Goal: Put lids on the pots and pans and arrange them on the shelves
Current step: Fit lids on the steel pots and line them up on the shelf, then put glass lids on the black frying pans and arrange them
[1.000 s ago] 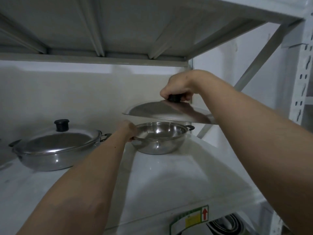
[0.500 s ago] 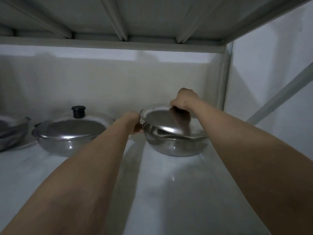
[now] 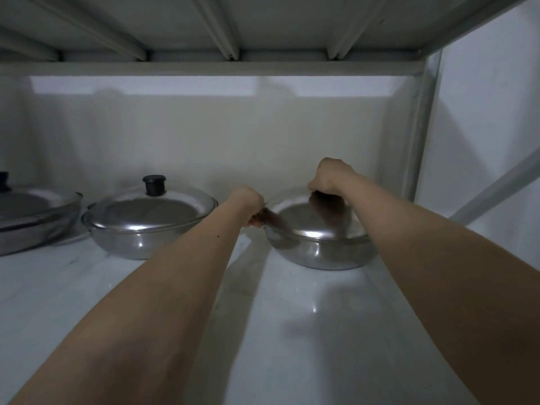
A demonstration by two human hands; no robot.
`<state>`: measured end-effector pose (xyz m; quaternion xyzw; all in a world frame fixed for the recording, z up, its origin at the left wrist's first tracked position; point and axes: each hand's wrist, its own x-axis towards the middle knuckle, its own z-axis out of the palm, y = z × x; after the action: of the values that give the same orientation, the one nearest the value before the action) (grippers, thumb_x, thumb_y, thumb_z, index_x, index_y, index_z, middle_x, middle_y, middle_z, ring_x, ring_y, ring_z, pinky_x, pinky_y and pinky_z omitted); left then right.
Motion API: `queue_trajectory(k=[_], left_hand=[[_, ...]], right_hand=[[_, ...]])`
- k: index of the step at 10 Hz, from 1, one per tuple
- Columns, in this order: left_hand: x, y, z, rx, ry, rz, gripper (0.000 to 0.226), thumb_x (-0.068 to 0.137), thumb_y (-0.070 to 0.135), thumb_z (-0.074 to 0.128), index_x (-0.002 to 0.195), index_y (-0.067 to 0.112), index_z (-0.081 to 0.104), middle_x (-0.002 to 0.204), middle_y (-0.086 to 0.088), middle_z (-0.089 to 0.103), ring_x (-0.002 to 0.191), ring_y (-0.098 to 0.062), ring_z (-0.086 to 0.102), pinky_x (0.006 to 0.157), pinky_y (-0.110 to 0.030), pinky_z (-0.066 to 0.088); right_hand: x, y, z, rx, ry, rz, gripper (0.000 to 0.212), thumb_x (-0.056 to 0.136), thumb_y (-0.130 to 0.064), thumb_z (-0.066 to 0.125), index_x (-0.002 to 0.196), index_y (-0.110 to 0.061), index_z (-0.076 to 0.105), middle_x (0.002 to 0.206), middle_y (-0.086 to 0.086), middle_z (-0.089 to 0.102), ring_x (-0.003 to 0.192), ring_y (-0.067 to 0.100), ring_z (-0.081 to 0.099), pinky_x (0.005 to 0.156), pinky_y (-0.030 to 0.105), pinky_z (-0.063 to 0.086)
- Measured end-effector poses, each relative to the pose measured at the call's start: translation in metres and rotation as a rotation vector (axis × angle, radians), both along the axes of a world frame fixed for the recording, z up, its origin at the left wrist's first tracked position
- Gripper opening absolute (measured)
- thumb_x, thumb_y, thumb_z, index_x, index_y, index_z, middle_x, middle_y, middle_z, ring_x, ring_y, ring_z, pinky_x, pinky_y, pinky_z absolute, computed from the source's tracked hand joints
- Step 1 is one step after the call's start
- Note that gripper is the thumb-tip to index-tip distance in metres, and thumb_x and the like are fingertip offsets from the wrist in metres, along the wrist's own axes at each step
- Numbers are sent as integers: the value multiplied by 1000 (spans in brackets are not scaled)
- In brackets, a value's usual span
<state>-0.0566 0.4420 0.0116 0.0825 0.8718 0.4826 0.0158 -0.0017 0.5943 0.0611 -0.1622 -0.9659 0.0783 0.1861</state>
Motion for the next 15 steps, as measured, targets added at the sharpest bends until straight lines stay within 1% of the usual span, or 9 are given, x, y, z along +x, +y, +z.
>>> queue_trajectory(k=[1,2,3,5,7,8,9,10,15], left_hand=[[5,4,3,-39,-11,-10,16,94,1,47,84,-3,58,115,-19,67,58,-23,65,28,-8,40],[11,6,3,-15,-15,8,32,95,0,46,125,-9,54,124,-21,63,102,-30,69,40,-15,46],[18,6,3,-42,6,0,35,96,1,44,128,-8,52,124,-21,63,109,-31,67,49,-20,48],[29,10,17,83,257,219,24,88,12,44,94,-1,64,109,-25,67,104,-41,64,87,-40,51],[56,-12,37,612,179,185,34,86,14,44,100,-7,67,101,-25,70,97,-40,68,80,-40,54],[83,-44,41,678,223,156,39,93,13,43,120,-9,60,123,-27,62,98,-33,64,76,-34,47],[97,-84,36,728,274,216,28,93,12,44,103,-2,66,114,-25,66,81,-21,48,69,-28,42],[117,-130,28,718,272,255,33,90,7,45,58,11,50,63,-5,57,66,-24,49,47,-22,37],[183,-374,-26,625,372,410,31,83,4,48,54,11,55,56,-3,55,56,-20,49,59,-27,38]], right_hand=[[2,2,2,18,-36,0,43,85,-23,60,120,1,58,128,19,60,116,32,59,90,30,48],[3,3,0,21,-50,-1,42,86,-23,58,119,2,57,128,19,60,116,33,58,90,30,47],[4,4,-2,32,-86,-27,48,87,-30,57,126,-3,54,134,17,56,121,33,53,94,33,45],[5,-29,5,-230,274,22,53,92,-45,39,131,-11,49,140,15,47,128,35,44,98,40,37],[11,-95,2,-762,515,182,34,95,-25,36,65,-11,46,71,4,51,81,25,51,69,28,33],[20,-138,-3,-851,538,211,31,91,-20,41,65,-8,56,80,12,61,85,28,56,71,31,42],[34,-185,-6,-936,582,222,31,87,-16,46,93,0,72,104,18,71,97,33,64,83,36,51],[48,-230,-14,-994,615,233,29,84,-15,48,90,0,72,99,17,72,93,34,65,80,36,52],[114,-487,-74,-1215,608,304,23,80,-6,48,74,2,70,87,20,72,88,40,65,80,48,54]])
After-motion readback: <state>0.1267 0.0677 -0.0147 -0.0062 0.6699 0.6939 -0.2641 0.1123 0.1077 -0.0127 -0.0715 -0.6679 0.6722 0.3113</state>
